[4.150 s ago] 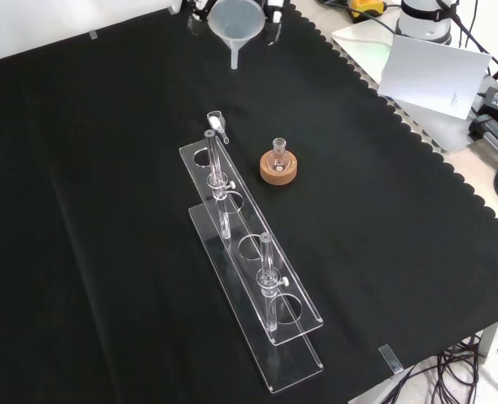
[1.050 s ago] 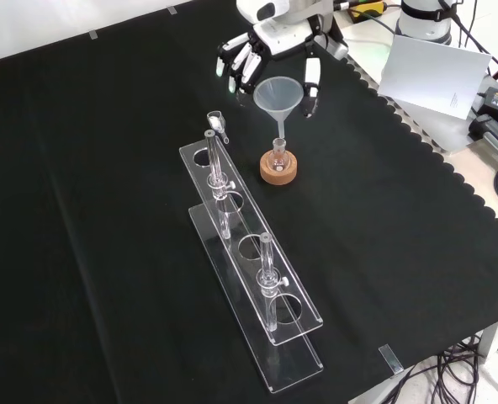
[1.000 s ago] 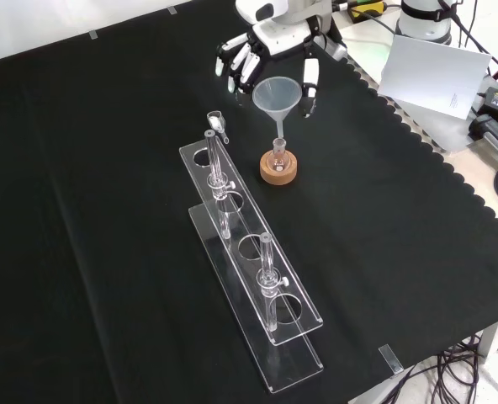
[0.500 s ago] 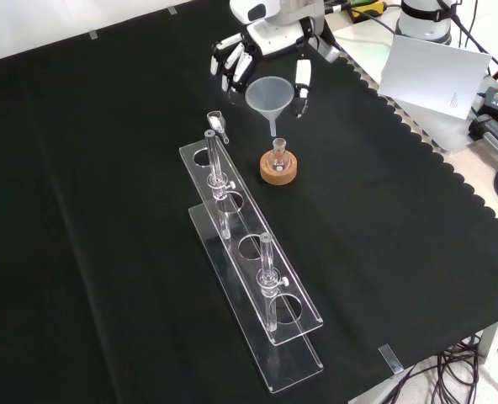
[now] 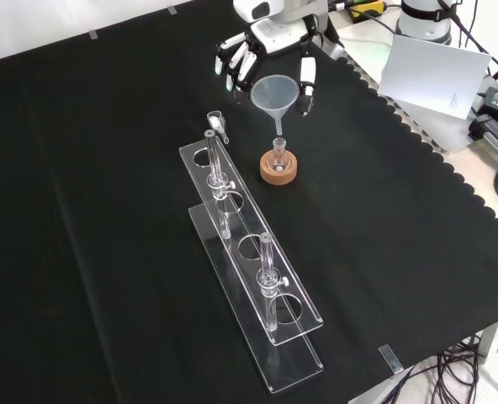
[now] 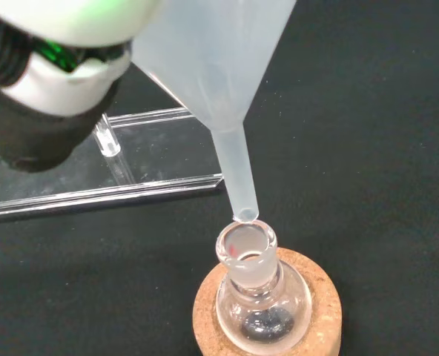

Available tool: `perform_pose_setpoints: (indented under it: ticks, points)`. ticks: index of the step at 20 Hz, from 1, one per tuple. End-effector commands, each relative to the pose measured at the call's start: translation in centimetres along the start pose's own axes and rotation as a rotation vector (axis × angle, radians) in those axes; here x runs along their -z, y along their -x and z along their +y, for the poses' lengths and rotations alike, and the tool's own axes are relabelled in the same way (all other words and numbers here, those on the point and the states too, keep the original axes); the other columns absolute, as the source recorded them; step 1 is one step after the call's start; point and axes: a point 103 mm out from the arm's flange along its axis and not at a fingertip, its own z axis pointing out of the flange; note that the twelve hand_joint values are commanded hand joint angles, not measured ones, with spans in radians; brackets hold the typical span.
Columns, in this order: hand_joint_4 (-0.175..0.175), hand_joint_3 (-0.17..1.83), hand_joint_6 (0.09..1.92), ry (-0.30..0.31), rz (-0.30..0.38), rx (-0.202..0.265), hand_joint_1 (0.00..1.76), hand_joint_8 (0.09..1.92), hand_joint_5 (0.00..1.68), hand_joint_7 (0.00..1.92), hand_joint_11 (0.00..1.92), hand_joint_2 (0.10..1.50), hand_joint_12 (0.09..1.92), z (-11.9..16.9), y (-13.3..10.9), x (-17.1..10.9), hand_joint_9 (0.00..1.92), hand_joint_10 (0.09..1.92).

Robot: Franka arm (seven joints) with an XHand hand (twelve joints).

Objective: Place the funnel on the round-bottom flask.

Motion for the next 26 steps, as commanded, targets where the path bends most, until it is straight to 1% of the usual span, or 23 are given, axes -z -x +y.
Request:
perform_pose_setpoints:
  ticks: [1,5,8,13,18,20,22,26]
  points:
    - [0.027,0.75,0.37,-0.02,0.006,-0.002,0.94,0.49,0.68,1.04,0.0,0.46,1.02,0.0,-0.2,-0.8,0.61,0.49]
    - [0.028,0.75,0.38,-0.025,0.024,-0.018,0.95,0.49,0.68,1.04,0.0,0.46,1.02,0.3,-0.1,-2.1,0.61,0.49]
    - [0.028,0.76,0.38,-0.016,0.059,-0.049,0.95,0.49,0.68,1.04,0.0,0.46,1.02,1.0,-0.1,-2.8,0.61,0.49]
    - [0.028,0.77,0.39,-0.02,0.098,-0.059,0.95,0.49,0.68,1.04,0.0,0.45,0.99,1.4,-0.2,-3.4,0.6,0.48]
    - [0.027,0.78,0.4,-0.017,0.112,-0.076,0.96,0.49,0.68,1.04,0.0,0.45,0.98,1.6,0.8,-3.2,0.6,0.48]
    - [0.027,0.78,0.4,-0.01,0.109,-0.072,0.96,0.5,0.68,1.03,0.0,0.45,0.97,1.6,1.0,-2.8,0.6,0.48]
    - [0.026,0.78,0.4,0.0,0.122,-0.069,0.96,0.5,0.68,1.03,0.0,0.45,0.97,1.7,1.2,-2.1,0.6,0.48]
    - [0.025,0.79,0.41,-0.003,0.138,-0.074,0.96,0.5,0.67,1.03,0.0,0.44,0.94,2.0,1.4,-2.2,0.6,0.48]
